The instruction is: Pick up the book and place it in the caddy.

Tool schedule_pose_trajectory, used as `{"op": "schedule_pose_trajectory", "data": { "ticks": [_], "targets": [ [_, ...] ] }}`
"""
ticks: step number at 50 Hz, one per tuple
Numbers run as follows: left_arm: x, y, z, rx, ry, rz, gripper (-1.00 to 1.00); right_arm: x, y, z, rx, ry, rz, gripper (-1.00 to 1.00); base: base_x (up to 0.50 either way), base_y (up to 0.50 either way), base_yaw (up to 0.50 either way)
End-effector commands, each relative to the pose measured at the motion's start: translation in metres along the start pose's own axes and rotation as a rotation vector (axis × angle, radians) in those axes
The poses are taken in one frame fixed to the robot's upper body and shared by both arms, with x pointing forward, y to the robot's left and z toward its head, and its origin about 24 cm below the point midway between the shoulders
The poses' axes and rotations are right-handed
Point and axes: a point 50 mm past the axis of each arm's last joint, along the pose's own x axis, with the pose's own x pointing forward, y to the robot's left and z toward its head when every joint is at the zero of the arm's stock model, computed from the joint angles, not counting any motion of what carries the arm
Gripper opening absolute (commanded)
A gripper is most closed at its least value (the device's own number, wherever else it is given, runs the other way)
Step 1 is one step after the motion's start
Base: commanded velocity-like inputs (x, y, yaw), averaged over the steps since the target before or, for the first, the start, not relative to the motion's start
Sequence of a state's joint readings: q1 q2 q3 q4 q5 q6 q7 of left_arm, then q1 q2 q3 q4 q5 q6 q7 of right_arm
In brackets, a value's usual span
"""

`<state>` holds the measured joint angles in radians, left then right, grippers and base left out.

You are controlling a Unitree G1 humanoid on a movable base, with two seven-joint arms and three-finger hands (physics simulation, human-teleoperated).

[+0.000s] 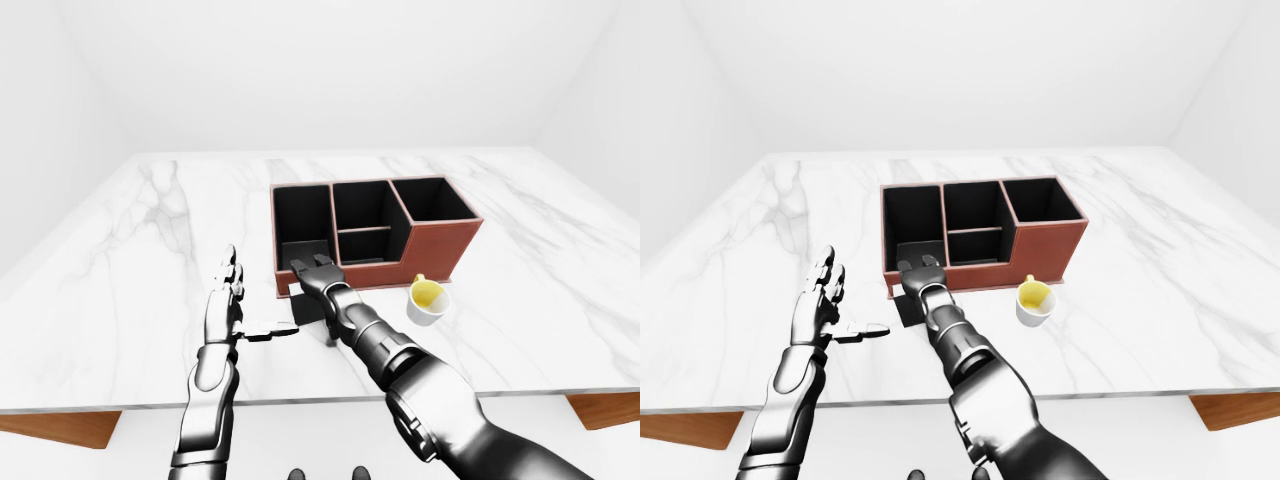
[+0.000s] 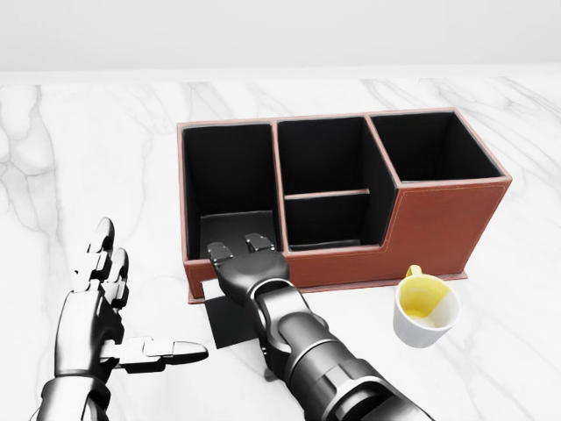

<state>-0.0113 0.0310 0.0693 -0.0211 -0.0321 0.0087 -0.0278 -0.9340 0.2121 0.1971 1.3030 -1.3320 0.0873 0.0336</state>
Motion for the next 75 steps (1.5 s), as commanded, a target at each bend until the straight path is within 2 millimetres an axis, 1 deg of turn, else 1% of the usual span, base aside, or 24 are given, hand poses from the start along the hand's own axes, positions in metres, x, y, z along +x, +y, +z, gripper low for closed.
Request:
{"op": "schedule_pose_trajectory", "data": {
  "ticks": [1, 6, 7, 19, 31, 34, 37, 38, 40, 41, 42, 43, 45, 47, 48, 50, 56, 57, 62, 67, 68, 69, 75],
  "targets": [
    [-0.001, 0.0, 0.001, -0.001, -0.001, 0.001, 1.0, 0.0, 0.007, 0.003, -0.012, -0.005, 0.027, 1.0, 0.0, 0.0, 0.0],
    [-0.001, 0.0, 0.001, -0.002, -0.001, 0.0, 1.0, 0.0, 0.006, 0.004, -0.023, -0.007, 0.024, 1.0, 0.0, 0.0, 0.0],
    [-0.001, 0.0, 0.001, -0.001, -0.001, 0.001, 1.0, 0.0, 0.005, 0.004, -0.041, -0.008, 0.017, -1.0, 0.0, 0.0, 0.0],
    [-0.002, -0.001, 0.001, -0.002, -0.001, 0.0, 1.0, -0.001, 0.009, 0.005, -0.057, -0.011, 0.032, -1.0, 0.0, 0.0, 0.0],
    [0.0, 0.0, 0.0, -0.001, -0.002, -0.001, 1.0, -0.001, 0.007, 0.006, -0.072, -0.011, 0.022, -1.0, 0.0, 0.0, 0.0],
    [-0.001, -0.001, 0.001, -0.001, -0.002, 0.0, 1.0, 0.0, -0.002, 0.004, -0.059, -0.008, -0.006, -1.0, 0.0, 0.0, 0.0],
    [-0.001, -0.001, 0.001, -0.001, -0.002, 0.0, 1.0, 0.0, -0.002, 0.004, -0.058, -0.008, -0.007, -1.0, 0.0, 0.0, 0.0],
    [0.0, 0.0, 0.0, -0.001, -0.002, 0.0, 1.0, 0.001, -0.019, 0.001, -0.044, -0.004, -0.051, -1.0, 0.0, 0.0, 0.0],
    [0.0, 0.0, 0.0, -0.001, -0.002, 0.0, 1.0, 0.001, -0.02, 0.001, -0.042, -0.004, -0.055, -1.0, 0.0, 0.0, 0.0],
    [0.0, 0.0, 0.0, -0.001, -0.003, 0.001, 1.0, 0.0, -0.033, -0.001, -0.052, -0.002, -0.094, -1.0, 0.0, 0.0, 0.0],
    [0.0, -0.001, 0.0, 0.003, -0.004, -0.001, 1.0, -0.015, -0.085, 0.006, -0.087, -0.04, -0.254, -1.0, 0.0, 0.0, 0.0],
    [0.0, -0.001, 0.0, 0.003, -0.004, 0.0, 1.0, -0.029, -0.098, 0.009, -0.125, -0.045, -0.277, -1.0, 0.0, 0.0, 0.0],
    [0.0, -0.001, 0.0, 0.003, -0.004, 0.0, 1.0, -0.038, -0.105, 0.008, -0.14, -0.028, -0.29, -1.0, 0.0, 0.0, 0.0],
    [-0.001, -0.001, -0.001, 0.003, -0.004, 0.0, 1.0, -0.051, -0.117, 0.008, -0.184, 0.006, -0.319, -1.0, 0.0, 0.0, 0.0],
    [-0.001, -0.001, -0.001, 0.003, -0.004, 0.0, 1.0, -0.051, -0.118, 0.007, -0.182, 0.013, -0.32, -1.0, 0.0, 0.0, 0.0],
    [0.0, -0.001, -0.001, 0.003, -0.003, 0.0, 1.0, -0.06, -0.127, 0.009, -0.177, 0.022, -0.344, -1.0, 0.0, 0.0, 0.0],
    [0.0, -0.001, -0.001, 0.002, -0.003, 0.001, 1.0, -0.072, -0.134, 0.01, -0.182, 0.048, -0.371, -1.0, 0.0, 0.0, 0.0],
    [0.0, -0.001, -0.001, 0.002, -0.003, 0.001, 1.0, -0.079, -0.141, 0.01, -0.196, 0.062, -0.398, -1.0, 0.0, 0.0, 0.0],
    [0.0, -0.001, 0.0, 0.002, -0.002, 0.002, 1.0, -0.091, -0.153, 0.009, -0.203, 0.091, -0.429, -1.0, 0.0, 0.0, 0.0],
    [0.0, -0.001, 0.0, 0.001, -0.002, 0.001, 1.0, -0.093, -0.155, 0.009, -0.2, 0.097, -0.433, -1.0, 0.0, 0.0, 0.0],
    [-0.001, -0.001, 0.0, 0.002, -0.002, 0.001, 1.0, -0.103, -0.165, 0.006, -0.202, 0.119, -0.454, -1.0, 0.0, 0.0, 0.0],
    [0.0, -0.001, 0.0, 0.001, -0.002, 0.001, 1.0, -0.105, -0.167, 0.004, -0.199, 0.126, -0.457, -1.0, 0.0, 0.0, 0.0],
    [0.0, -0.001, 0.001, 0.002, -0.002, 0.001, 1.0, -0.108, -0.17, 0.002, -0.196, 0.135, -0.462, -1.0, 0.0, 0.0, 0.0]
  ]
}}
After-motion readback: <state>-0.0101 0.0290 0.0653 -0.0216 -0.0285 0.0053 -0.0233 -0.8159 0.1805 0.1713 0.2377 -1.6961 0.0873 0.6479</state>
